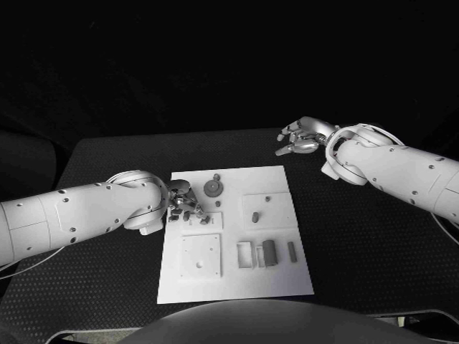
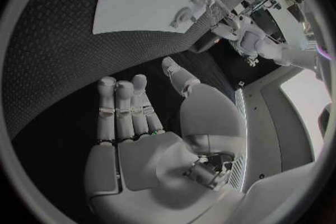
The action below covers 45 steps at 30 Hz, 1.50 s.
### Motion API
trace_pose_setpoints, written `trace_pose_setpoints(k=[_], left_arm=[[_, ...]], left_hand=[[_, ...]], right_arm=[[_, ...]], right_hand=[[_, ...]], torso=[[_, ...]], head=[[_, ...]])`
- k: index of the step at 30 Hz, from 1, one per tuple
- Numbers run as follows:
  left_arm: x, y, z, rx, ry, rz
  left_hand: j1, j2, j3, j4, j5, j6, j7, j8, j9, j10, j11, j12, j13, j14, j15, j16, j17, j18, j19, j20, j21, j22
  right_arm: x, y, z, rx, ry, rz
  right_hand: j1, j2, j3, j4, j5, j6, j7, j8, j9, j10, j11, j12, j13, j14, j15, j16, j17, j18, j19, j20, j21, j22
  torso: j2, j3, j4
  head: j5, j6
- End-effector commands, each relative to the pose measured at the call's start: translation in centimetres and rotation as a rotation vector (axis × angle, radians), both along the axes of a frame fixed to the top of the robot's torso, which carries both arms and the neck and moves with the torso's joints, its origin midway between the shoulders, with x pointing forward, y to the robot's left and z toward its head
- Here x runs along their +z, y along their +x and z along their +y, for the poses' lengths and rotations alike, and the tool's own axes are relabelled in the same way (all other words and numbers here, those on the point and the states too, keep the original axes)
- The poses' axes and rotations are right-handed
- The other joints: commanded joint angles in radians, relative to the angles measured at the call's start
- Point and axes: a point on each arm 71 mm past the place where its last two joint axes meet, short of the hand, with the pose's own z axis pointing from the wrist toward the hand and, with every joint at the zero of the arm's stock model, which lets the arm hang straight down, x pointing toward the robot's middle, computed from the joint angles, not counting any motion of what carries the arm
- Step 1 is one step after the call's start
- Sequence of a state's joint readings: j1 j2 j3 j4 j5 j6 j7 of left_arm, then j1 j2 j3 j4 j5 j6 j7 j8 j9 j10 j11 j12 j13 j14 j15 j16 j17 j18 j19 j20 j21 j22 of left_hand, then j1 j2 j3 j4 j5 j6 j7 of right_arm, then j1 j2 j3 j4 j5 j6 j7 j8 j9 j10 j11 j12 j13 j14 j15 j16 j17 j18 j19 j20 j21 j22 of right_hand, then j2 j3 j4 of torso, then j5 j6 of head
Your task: Assemble the parts on the task board
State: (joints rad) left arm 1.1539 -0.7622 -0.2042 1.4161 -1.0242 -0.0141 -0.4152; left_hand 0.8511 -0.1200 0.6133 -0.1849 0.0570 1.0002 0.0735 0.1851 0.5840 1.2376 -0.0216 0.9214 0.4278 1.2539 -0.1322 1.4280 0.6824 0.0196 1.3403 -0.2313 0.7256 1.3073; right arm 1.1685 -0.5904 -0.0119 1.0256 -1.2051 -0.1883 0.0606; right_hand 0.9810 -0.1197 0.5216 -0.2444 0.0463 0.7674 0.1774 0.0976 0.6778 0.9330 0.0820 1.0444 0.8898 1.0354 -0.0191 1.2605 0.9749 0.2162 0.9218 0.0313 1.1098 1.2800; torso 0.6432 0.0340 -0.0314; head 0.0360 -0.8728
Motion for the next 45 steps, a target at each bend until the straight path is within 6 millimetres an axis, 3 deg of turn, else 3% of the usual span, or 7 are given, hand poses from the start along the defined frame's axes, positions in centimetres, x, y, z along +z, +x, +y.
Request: trace_pose_setpoints(k=[1, 19, 24, 27, 31, 39, 45], left_arm=[[0.1, -0.1, -0.3, -0.014, -0.005, 0.003], [0.2, -0.1, -0.4, -0.023, 0.007, -0.024], [0.2, -0.1, -0.4, -0.025, -0.001, -0.022], [0.2, -0.1, -0.6, -0.025, -0.006, -0.010], [0.1, -0.2, -0.8, -0.021, 0.014, -0.006], [0.3, -0.3, -1.2, -0.061, 0.111, -0.059], [0.5, -0.3, -1.9, -0.115, 0.187, -0.087]], left_hand=[[0.002, -0.013, -0.002, 0.005, -0.004, -0.031, 0.023, -0.001, -0.002, -0.004, 0.002, 0.001, -0.001, -0.001, 0.002, -0.005, -0.001, 0.106, -0.001, 0.004, -0.002, 0.014], [0.008, -0.038, -0.001, 0.011, -0.004, -0.028, 0.022, 0.008, -0.005, -0.003, 0.002, 0.004, -0.001, 0.000, 0.001, -0.003, -0.003, 0.108, 0.003, 0.005, -0.003, 0.014], [0.010, -0.038, -0.006, 0.020, -0.005, 0.031, 0.001, 0.065, 0.013, 0.006, -0.018, 0.009, -0.002, 0.008, -0.017, 0.002, -0.003, 0.108, 0.010, 0.000, 0.000, 0.015], [-0.014, -0.057, -0.023, 0.035, -0.009, 0.048, -0.007, 0.093, 0.024, 0.011, -0.025, 0.009, -0.003, 0.010, -0.024, 0.004, -0.003, 0.106, 0.012, -0.002, 0.001, 0.015], [-0.097, -0.046, -0.119, 0.034, -0.006, 0.054, -0.016, 0.122, 0.039, 0.018, -0.033, 0.008, -0.004, 0.012, -0.032, 0.009, 0.000, 0.104, 0.009, -0.005, 0.003, 0.017], [-0.197, -0.043, -0.224, 0.018, -0.008, 0.122, -0.053, 0.202, 0.080, 0.048, -0.069, 0.001, -0.011, 0.020, -0.067, 0.019, 0.010, 0.109, 0.018, -0.019, 0.003, 0.015], [-0.218, -0.043, -0.239, 0.016, -0.008, 0.129, -0.060, 0.216, 0.087, 0.059, -0.075, 0.000, -0.012, 0.021, -0.073, 0.025, 0.016, 0.107, 0.024, -0.019, 0.005, 0.015]], right_arm=[[-0.1, -0.1, 0.1, 0.008, -0.008, 0.005], [-0.1, -0.1, 0.0, 0.009, -0.008, 0.006], [-0.1, 0.0, 0.0, 0.008, -0.009, 0.006], [-0.1, -0.1, 0.0, 0.007, -0.009, 0.007], [-0.1, -0.1, 0.0, 0.007, -0.009, 0.006], [-0.1, -0.1, -0.1, 0.008, -0.010, 0.007], [-0.1, -0.1, -0.1, 0.007, -0.011, 0.007]], right_hand=[[-0.007, -0.003, -0.003, 0.002, 0.002, -0.012, 0.020, 0.004, -0.001, -0.007, 0.002, 0.007, -0.002, -0.001, -0.005, 0.000, -0.001, 0.046, -0.004, -0.006, -0.002, -0.002], [-0.007, -0.003, -0.003, 0.003, 0.002, -0.012, 0.020, 0.004, -0.002, -0.007, 0.002, 0.008, -0.002, -0.001, -0.005, 0.001, -0.002, 0.046, -0.004, -0.006, -0.002, -0.002], [-0.007, -0.003, -0.003, 0.003, 0.002, -0.013, 0.020, 0.004, -0.002, -0.008, 0.002, 0.008, -0.002, -0.001, -0.005, 0.001, -0.002, 0.046, -0.004, -0.006, -0.002, -0.002], [-0.007, -0.003, -0.003, 0.003, 0.002, -0.013, 0.020, 0.004, -0.002, -0.008, 0.002, 0.008, -0.002, -0.001, -0.005, 0.001, -0.002, 0.046, -0.004, -0.006, -0.002, -0.002], [-0.007, -0.003, -0.003, 0.003, 0.002, -0.013, 0.020, 0.004, -0.002, -0.008, 0.002, 0.008, -0.002, -0.001, -0.005, 0.001, -0.002, 0.046, -0.004, -0.006, -0.002, -0.002], [-0.006, -0.003, -0.003, 0.002, 0.002, -0.013, 0.020, 0.005, -0.002, -0.008, 0.002, 0.008, -0.003, -0.001, -0.005, 0.001, -0.002, 0.046, -0.004, -0.006, -0.002, -0.001], [-0.006, -0.003, -0.003, 0.002, 0.002, -0.013, 0.020, 0.005, -0.002, -0.008, 0.002, 0.009, -0.003, -0.001, -0.005, 0.001, -0.002, 0.046, -0.004, -0.006, -0.002, -0.001]], torso=[[0.000, -0.0005, -0.0001], [0.001, 0.0012, -0.0015], [0.001, 0.0009, -0.0022], [0.001, 0.0007, -0.0024], [0.000, 0.0008, -0.0022], [0.000, 0.0008, -0.0013], [0.000, 0.0010, -0.0015]], head=[[0.000, 0.000], [0.003, 0.000], [0.002, 0.000], [0.002, 0.000], [0.002, 0.000], [0.000, 0.000], [0.000, 0.000]])
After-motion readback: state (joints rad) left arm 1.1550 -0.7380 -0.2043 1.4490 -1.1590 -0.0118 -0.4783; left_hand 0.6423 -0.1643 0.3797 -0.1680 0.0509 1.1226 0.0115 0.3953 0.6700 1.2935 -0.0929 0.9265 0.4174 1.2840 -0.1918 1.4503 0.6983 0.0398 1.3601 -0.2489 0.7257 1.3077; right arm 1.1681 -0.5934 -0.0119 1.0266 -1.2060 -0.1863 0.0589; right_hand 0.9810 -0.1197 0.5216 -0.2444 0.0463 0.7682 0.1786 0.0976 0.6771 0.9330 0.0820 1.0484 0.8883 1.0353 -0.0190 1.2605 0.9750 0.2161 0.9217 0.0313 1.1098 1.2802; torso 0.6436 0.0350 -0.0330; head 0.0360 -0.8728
